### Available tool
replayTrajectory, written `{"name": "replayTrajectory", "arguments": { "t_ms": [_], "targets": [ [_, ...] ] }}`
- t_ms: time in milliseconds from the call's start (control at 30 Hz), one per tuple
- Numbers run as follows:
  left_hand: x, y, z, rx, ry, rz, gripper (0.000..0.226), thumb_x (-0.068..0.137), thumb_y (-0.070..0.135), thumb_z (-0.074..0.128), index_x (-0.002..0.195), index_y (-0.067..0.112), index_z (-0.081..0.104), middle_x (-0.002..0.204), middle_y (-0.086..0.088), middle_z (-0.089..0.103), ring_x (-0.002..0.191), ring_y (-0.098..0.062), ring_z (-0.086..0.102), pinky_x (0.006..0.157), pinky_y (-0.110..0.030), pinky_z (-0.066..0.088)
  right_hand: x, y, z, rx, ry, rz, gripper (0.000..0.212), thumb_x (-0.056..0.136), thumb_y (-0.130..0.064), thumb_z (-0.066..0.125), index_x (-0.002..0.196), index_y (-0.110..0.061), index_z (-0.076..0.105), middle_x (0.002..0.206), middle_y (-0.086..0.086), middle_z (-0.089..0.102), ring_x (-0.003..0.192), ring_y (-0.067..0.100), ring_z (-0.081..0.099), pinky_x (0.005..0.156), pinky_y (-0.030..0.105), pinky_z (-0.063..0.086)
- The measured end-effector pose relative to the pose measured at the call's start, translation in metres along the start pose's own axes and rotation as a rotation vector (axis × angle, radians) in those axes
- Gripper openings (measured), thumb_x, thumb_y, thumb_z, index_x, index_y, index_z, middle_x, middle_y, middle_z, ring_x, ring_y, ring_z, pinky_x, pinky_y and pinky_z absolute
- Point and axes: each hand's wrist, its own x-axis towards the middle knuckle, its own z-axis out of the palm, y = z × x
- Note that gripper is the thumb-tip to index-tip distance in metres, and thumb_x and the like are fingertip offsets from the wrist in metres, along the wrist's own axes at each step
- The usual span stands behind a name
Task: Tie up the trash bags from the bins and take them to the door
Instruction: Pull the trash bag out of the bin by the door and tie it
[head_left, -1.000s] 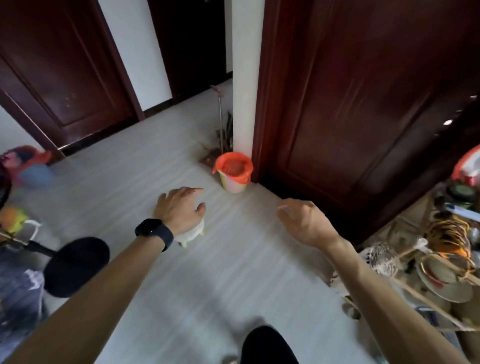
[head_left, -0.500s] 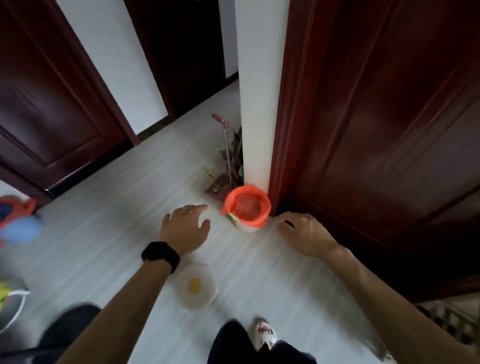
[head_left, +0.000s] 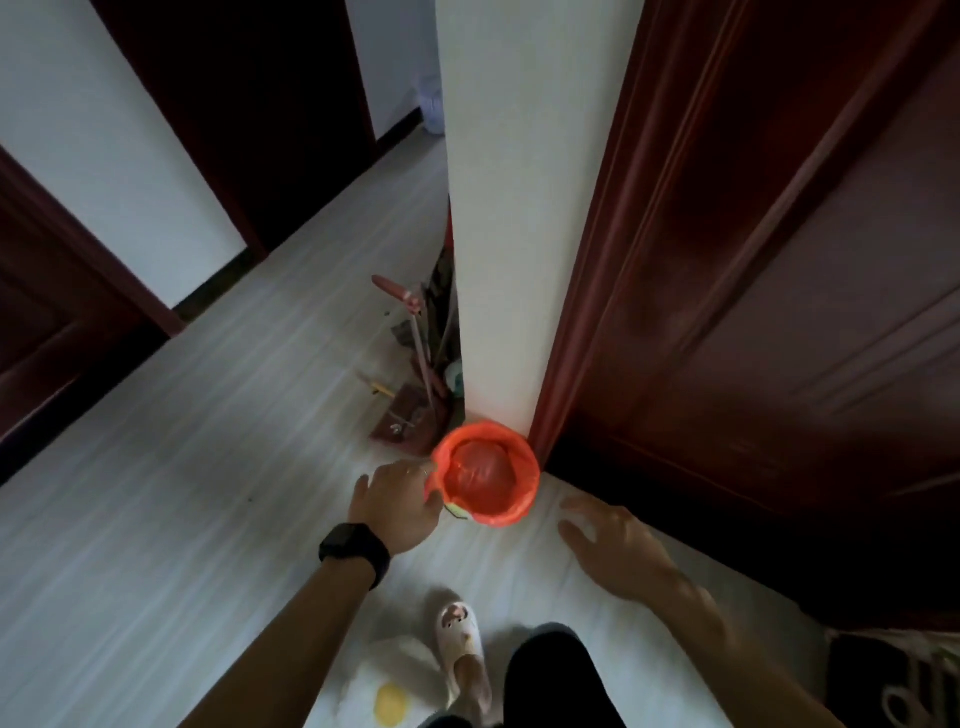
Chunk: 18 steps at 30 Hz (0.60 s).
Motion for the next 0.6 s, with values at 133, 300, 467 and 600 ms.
{"name": "replayTrajectory", "arguments": {
  "t_ms": [133, 300, 467, 600],
  "targets": [
    [0.057, -0.003, -0.005, -0.002, -0.056, 0.038, 0.042, 0.094, 0.039, 0.048, 0.136, 0.030, 0.051, 0.135, 0.004, 0.057, 0.125, -0.021, 0.052, 0.106, -0.047, 0.037, 0.048, -0.008, 0.011, 0.015, -0.023, 0.055, 0.038, 0.097, -0.037, 0.055, 0.133, -0.025, 0.059, 0.131, -0.003, 0.067, 0.119, 0.016, 0.063, 0.099, 0.027, 0.046],
    [0.128, -0.021, 0.022, 0.013, -0.146, 0.005, 0.046, 0.094, 0.041, 0.044, 0.139, 0.032, 0.048, 0.130, 0.001, 0.060, 0.119, -0.022, 0.056, 0.103, -0.045, 0.040, 0.121, -0.002, 0.035, 0.038, -0.137, 0.110, 0.040, 0.099, -0.038, 0.051, 0.136, -0.022, 0.055, 0.136, -0.002, 0.064, 0.123, 0.016, 0.060, 0.102, 0.026, 0.043],
    [0.194, -0.043, 0.084, 0.015, -0.257, -0.044, 0.047, 0.096, 0.050, 0.036, 0.131, 0.025, 0.052, 0.122, -0.001, 0.062, 0.112, -0.023, 0.058, 0.100, -0.046, 0.043, 0.196, 0.030, 0.072, -0.009, -0.216, 0.212, 0.044, 0.100, -0.041, 0.048, 0.140, -0.023, 0.050, 0.141, 0.000, 0.059, 0.128, 0.019, 0.056, 0.106, 0.030, 0.041],
    [0.226, -0.068, 0.133, -0.005, -0.336, -0.050, 0.050, 0.092, 0.049, 0.040, 0.139, 0.032, 0.046, 0.126, 0.003, 0.062, 0.115, -0.020, 0.058, 0.099, -0.045, 0.045, 0.243, 0.052, 0.110, 0.027, -0.238, 0.337, 0.050, 0.100, -0.041, 0.048, 0.146, -0.022, 0.041, 0.145, 0.003, 0.055, 0.132, 0.024, 0.052, 0.106, 0.030, 0.040]
  ]
}}
